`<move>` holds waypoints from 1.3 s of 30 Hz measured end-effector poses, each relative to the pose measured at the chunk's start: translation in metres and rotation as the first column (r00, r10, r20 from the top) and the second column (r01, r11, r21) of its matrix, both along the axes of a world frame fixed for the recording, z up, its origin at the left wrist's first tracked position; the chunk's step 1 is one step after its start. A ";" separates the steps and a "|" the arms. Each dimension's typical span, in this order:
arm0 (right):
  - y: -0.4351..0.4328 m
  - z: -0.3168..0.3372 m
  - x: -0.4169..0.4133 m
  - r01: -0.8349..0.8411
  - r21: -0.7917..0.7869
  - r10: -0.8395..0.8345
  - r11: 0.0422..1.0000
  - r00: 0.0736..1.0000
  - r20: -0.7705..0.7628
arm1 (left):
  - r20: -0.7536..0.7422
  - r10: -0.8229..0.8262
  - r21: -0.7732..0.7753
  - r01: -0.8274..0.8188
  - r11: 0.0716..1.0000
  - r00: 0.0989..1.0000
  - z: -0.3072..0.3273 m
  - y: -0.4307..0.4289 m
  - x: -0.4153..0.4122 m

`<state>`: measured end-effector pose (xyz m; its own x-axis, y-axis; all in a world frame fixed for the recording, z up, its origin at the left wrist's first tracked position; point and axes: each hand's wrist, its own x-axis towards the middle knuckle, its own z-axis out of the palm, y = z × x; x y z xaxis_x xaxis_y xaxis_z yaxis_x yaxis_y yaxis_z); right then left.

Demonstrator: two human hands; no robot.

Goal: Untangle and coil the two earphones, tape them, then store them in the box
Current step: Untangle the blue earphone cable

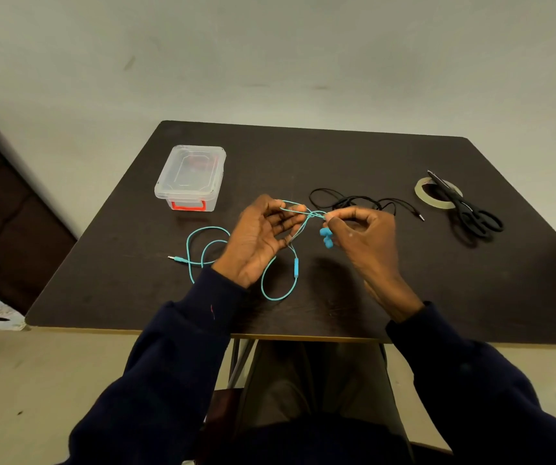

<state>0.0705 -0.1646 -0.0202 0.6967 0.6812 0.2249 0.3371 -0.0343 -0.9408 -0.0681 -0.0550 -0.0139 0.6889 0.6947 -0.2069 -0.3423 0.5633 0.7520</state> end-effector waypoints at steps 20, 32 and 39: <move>-0.001 -0.009 -0.006 -0.031 0.135 0.030 0.990 1.000 0.006 | -0.129 0.063 0.145 -0.044 0.988 0.990 -0.001 -0.004 0.007; -0.003 -0.007 -0.007 -0.111 0.180 0.124 0.977 0.990 -0.061 | -0.205 0.027 0.214 0.018 0.977 0.978 -0.002 -0.002 0.006; -0.003 -0.005 0.001 -0.146 0.091 0.154 0.985 0.985 -0.078 | -0.379 0.313 0.641 0.003 0.767 0.871 -0.006 -0.003 0.005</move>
